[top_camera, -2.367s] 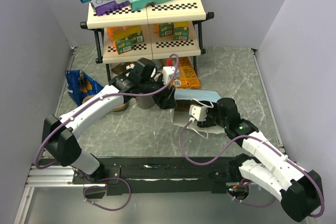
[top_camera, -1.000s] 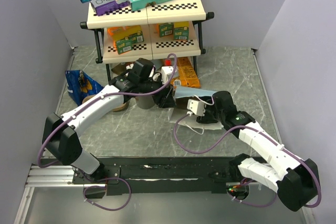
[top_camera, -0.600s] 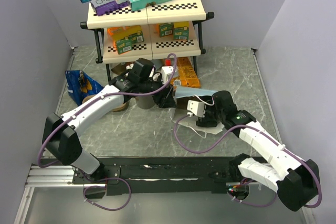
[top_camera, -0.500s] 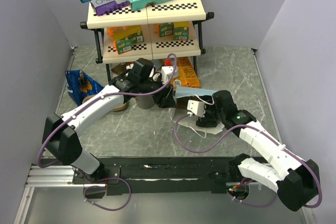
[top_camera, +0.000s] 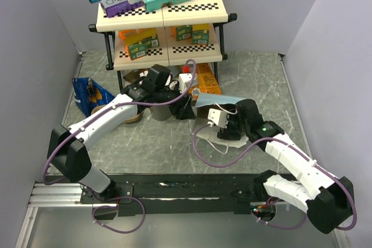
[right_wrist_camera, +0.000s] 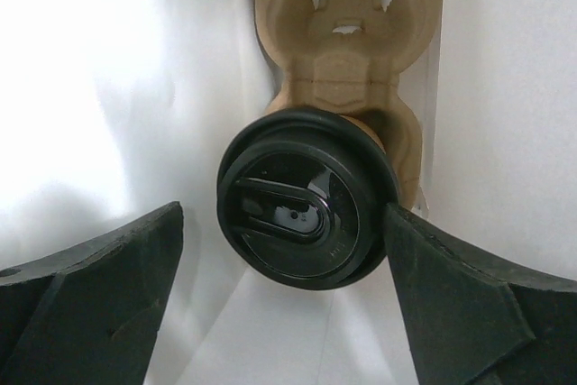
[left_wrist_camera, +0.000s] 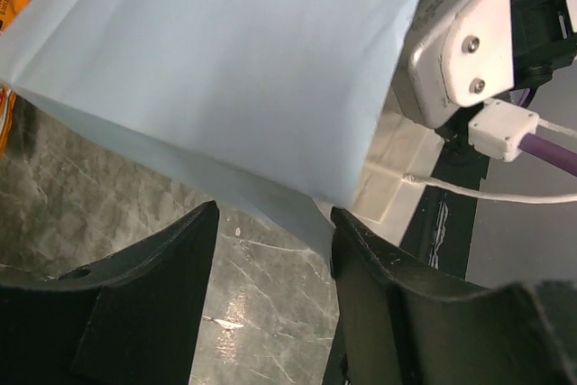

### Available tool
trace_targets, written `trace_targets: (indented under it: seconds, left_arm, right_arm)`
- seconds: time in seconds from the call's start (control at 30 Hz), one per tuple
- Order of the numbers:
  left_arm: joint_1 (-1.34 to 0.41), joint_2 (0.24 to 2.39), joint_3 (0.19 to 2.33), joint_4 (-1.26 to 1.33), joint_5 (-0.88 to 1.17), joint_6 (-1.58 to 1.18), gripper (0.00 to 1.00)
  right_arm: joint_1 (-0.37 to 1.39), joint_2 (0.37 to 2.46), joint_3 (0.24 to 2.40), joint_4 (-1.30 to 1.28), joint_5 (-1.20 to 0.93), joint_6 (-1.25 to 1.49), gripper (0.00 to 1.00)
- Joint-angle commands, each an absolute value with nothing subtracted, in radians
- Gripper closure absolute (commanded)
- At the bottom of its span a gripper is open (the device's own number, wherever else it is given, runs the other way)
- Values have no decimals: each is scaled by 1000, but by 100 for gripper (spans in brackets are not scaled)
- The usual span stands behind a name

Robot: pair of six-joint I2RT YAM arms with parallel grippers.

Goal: Pack the takeout coffee

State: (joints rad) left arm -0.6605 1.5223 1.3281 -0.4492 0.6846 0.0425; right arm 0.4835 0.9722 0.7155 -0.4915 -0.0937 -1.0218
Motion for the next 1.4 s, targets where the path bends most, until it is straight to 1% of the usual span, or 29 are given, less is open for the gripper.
trace_targets:
  seconds: [0.0, 0.3, 0.5, 0.57, 0.6, 0.67, 0.7, 0.77, 0.8, 1.07, 1.2, 1.37]
  left_arm:
    - [-653, 1528, 1336, -434, 704, 48, 41]
    - [-653, 1552, 1339, -413, 718, 32, 41]
    - [-653, 1604, 1393, -426, 726, 14, 43]
    - [-653, 1627, 1416, -442, 724, 8, 47]
    - [-653, 1637, 1426, -449, 735, 6, 54]
    - [-653, 1663, 1457, -479, 752, 6, 63]
    - [-653, 1670, 1465, -489, 759, 6, 75]
    - [-653, 1684, 1486, -508, 776, 6, 88]
    - [-653, 1686, 1491, -512, 779, 6, 99]
    - [-652, 1681, 1539, -561, 805, 15, 99]
    - [-641, 1697, 1581, -629, 834, 37, 99]
    - [-637, 1690, 1601, -646, 839, 40, 99]
  right_arm:
    - [476, 982, 756, -423, -23, -1002, 0]
    - [476, 983, 756, -407, -31, -988, 0]
    - [474, 1009, 778, -414, -41, -959, 0]
    - [474, 1015, 778, -422, -55, -953, 0]
    - [474, 1017, 778, -423, -61, -948, 0]
    - [476, 1016, 778, -420, -66, -937, 0]
    - [474, 1017, 778, -416, -64, -936, 0]
    - [474, 1014, 773, -410, -60, -937, 0]
    - [476, 1011, 773, -399, -57, -937, 0]
    - [474, 1012, 791, -409, -18, -940, 0]
    - [474, 1008, 816, -454, -52, -936, 0]
    - [474, 999, 850, -518, -104, -936, 0]
